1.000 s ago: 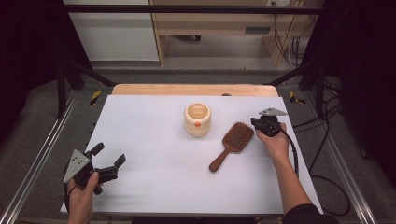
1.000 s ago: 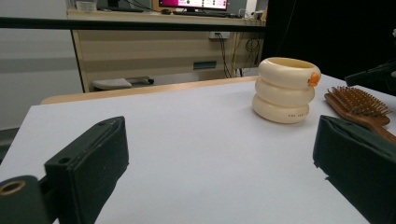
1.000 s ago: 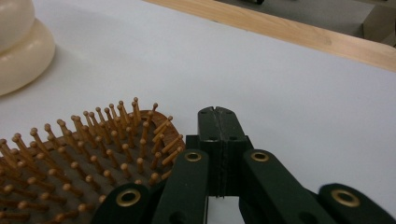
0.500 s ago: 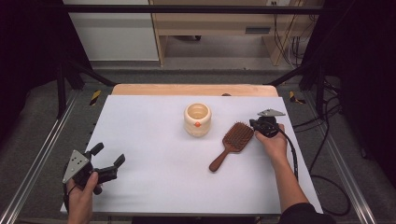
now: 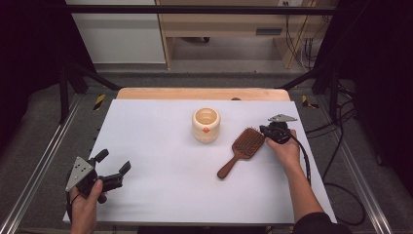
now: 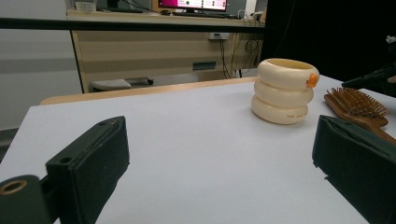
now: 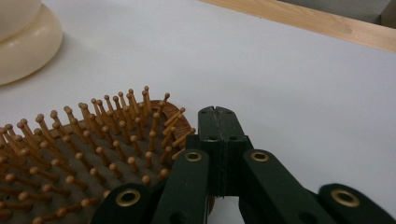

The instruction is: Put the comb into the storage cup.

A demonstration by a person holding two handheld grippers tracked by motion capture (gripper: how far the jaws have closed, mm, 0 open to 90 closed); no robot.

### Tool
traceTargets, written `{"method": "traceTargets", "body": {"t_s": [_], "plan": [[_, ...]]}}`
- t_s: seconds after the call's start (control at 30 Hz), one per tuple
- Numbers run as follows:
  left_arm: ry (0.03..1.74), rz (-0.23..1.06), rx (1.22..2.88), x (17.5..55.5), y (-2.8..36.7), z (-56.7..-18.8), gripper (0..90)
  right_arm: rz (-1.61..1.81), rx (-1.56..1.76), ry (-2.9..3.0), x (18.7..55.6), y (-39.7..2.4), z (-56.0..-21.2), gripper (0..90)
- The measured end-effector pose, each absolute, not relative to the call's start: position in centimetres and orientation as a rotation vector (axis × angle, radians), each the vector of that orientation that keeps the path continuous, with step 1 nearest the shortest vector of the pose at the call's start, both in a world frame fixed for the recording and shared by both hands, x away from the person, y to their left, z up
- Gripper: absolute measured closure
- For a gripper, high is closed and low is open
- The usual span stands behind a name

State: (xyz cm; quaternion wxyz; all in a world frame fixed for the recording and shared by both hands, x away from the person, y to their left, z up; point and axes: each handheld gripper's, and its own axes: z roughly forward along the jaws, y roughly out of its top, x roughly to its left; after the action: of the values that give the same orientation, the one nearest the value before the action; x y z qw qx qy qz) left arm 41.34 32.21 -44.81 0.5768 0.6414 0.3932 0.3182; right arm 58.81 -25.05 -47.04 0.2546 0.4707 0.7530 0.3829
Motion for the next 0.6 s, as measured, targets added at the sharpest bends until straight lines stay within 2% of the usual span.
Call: {"method": "traceTargets", "body": {"t_s": [0.6], "plan": [[0.919, 0.745, 1.504, 41.3, 32.2, -44.8, 3.9, 1.068, 1.223, 2.141, 57.8, -24.1, -46.8, 90.0]]}}
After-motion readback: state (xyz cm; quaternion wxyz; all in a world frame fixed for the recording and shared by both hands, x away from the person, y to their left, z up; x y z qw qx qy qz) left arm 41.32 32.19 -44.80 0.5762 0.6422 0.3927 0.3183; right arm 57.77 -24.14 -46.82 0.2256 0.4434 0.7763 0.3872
